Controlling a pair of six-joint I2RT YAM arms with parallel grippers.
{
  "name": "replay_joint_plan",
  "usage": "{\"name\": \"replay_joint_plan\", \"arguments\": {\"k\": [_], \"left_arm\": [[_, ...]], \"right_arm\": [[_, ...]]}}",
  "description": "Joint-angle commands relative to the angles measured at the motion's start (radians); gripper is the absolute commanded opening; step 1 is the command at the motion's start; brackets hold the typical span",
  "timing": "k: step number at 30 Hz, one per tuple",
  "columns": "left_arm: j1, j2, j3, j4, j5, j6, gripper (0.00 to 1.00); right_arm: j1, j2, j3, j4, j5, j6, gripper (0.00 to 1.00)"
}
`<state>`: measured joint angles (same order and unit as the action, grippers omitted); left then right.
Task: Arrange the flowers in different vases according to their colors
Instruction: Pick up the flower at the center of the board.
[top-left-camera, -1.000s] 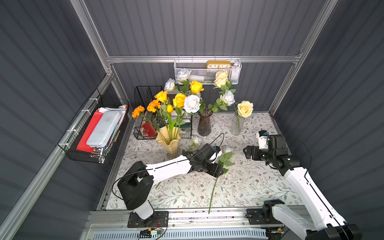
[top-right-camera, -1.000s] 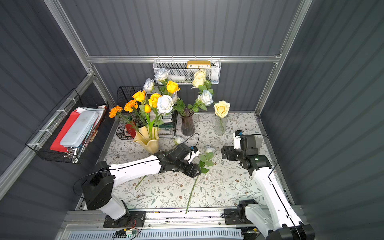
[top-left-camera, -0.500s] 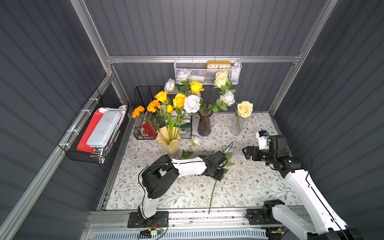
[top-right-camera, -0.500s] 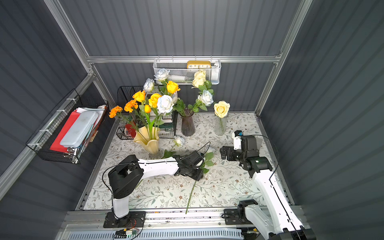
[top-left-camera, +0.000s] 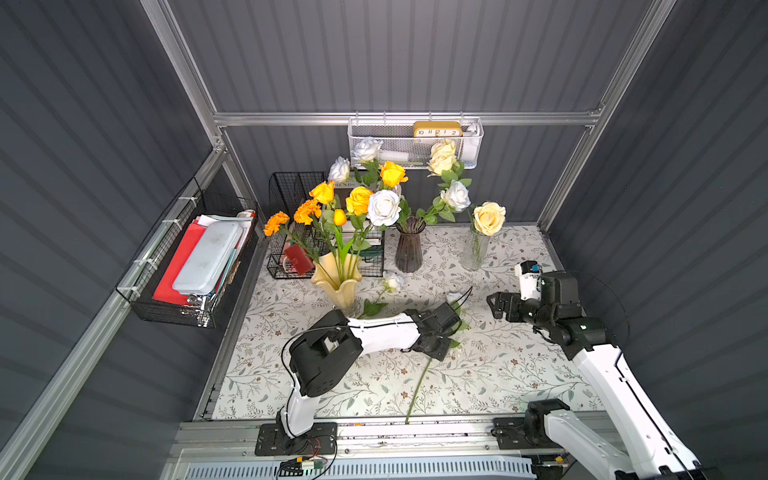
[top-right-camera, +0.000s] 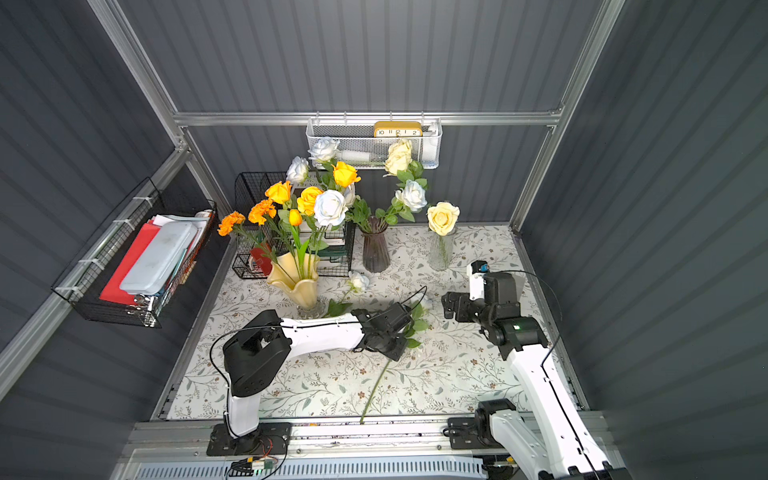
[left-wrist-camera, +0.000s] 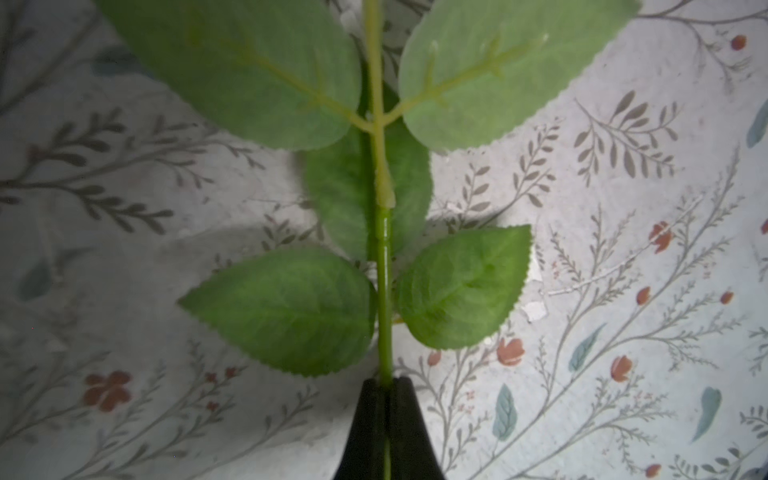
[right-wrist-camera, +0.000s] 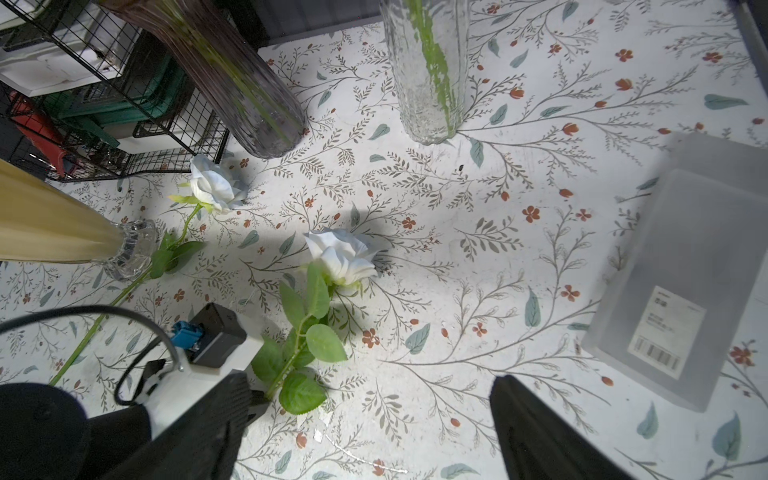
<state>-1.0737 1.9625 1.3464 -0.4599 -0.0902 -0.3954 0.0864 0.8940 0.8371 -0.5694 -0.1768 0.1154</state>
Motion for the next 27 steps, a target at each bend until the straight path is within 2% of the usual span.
{"name": "replay_joint_plan", "arguments": {"k": [1, 9, 12, 13, 16, 19, 22, 27], "left_arm": [[0.001, -0.141, 0.153, -0.097, -0.111, 0.073, 0.0], [0.017, -0.318, 0.364, -0.087, -0.242, 0.217, 0.0], [0.017, -0.385, 0.413, -0.065, -0.234, 0.308, 0.0], [0.017, -0.42, 0.409, -0.001, -0.22, 0.38, 0.0], [0.017, -0.505, 0.397, 0.164, -0.144, 0.47, 0.0], [0.033, -0.506, 0.416, 0.276, -0.201, 0.565, 0.0], [0.131, -0.478, 0.408, 0.416, -0.176, 0.621, 0.0], [0.244, -0.419, 0.293, 0.829, -0.155, 0.763, 0.0]], "right_arm": [[-0.005, -0.031, -0.01, 0.002, 0.046, 0.002, 0.95], [-0.005, -0.072, -0.016, 0.009, 0.066, -0.002, 0.96], [-0.005, -0.057, -0.018, 0.017, 0.063, -0.002, 0.97], [-0.004, -0.051, -0.021, 0.024, 0.059, -0.001, 0.97], [-0.005, -0.032, -0.021, 0.028, 0.049, 0.0, 0.97], [-0.005, -0.023, -0.019, 0.031, 0.045, -0.006, 0.97], [-0.005, -0.021, -0.016, 0.034, 0.041, -0.013, 0.97], [-0.005, -0.026, -0.017, 0.04, 0.034, -0.011, 0.97]]}}
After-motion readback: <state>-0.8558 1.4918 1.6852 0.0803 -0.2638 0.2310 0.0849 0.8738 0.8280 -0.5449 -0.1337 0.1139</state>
